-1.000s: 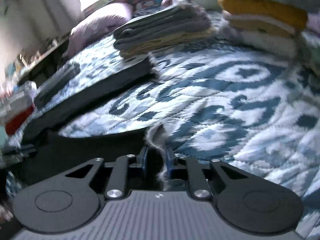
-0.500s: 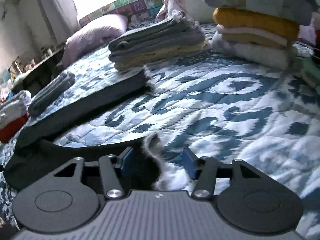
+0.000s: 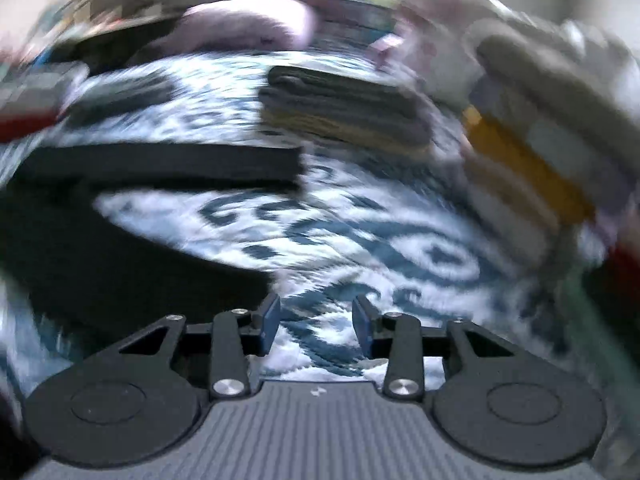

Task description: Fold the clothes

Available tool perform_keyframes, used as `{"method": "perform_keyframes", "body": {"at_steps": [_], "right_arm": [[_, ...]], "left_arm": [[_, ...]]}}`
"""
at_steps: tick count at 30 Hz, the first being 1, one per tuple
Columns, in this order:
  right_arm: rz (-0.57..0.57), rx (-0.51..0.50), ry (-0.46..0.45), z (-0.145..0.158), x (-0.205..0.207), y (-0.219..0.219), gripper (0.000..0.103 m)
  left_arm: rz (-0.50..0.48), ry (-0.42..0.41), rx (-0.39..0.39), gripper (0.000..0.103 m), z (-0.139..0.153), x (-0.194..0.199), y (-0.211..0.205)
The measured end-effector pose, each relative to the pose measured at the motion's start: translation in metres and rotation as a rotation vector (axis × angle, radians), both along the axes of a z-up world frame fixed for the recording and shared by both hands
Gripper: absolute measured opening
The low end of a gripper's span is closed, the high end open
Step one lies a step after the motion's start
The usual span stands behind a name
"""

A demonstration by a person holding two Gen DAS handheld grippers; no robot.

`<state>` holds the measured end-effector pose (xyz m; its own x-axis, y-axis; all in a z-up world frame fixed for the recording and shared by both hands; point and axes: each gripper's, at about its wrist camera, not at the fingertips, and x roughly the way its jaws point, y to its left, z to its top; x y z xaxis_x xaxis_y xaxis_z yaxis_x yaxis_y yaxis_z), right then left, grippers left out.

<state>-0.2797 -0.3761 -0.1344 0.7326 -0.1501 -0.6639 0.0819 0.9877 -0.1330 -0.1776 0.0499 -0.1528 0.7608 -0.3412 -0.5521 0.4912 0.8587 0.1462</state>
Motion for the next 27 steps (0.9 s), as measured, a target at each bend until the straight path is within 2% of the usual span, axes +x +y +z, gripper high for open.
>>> {"method": "perform_keyframes", "body": {"at_steps": [3, 6, 8, 9, 10, 11, 15, 20, 25, 27], "right_arm": [[0.124, -0.104, 0.024, 0.01, -0.009, 0.017, 0.044], [0.245, -0.172, 0.032, 0.012, -0.016, 0.042, 0.041], [0.305, -0.196, 0.039, 0.008, -0.016, 0.061, 0.041], [0.327, -0.199, 0.045, 0.003, -0.014, 0.07, 0.041], [0.346, -0.201, 0.053, -0.001, -0.012, 0.079, 0.041], [0.36, -0.206, 0.068, -0.007, -0.009, 0.086, 0.041], [0.425, -0.344, 0.118, -0.033, -0.012, 0.105, 0.041], [0.482, -0.529, 0.103, -0.045, -0.038, 0.105, 0.042], [0.478, -0.632, 0.071, -0.053, -0.05, 0.1, 0.042], [0.495, -0.675, 0.054, -0.057, -0.052, 0.102, 0.044]], "left_arm": [[0.004, 0.024, -0.145, 0.043, 0.009, 0.012, 0.002], [0.032, 0.033, -0.224, 0.039, 0.01, 0.029, -0.012], [0.066, 0.098, -0.265, 0.039, -0.003, 0.047, -0.023], [0.074, 0.187, -0.213, 0.038, -0.017, 0.058, -0.03], [0.062, 0.264, -0.11, 0.039, -0.033, 0.065, -0.043], [0.038, 0.185, -0.07, 0.039, -0.032, 0.055, -0.049], [-0.014, 0.104, -0.046, 0.04, -0.01, 0.029, -0.046], [-0.084, 0.024, 0.112, 0.043, -0.009, -0.001, -0.033], [-0.121, -0.046, 0.261, 0.043, -0.023, -0.011, -0.023], [-0.155, -0.088, 0.344, 0.043, -0.031, -0.014, -0.026]]}}
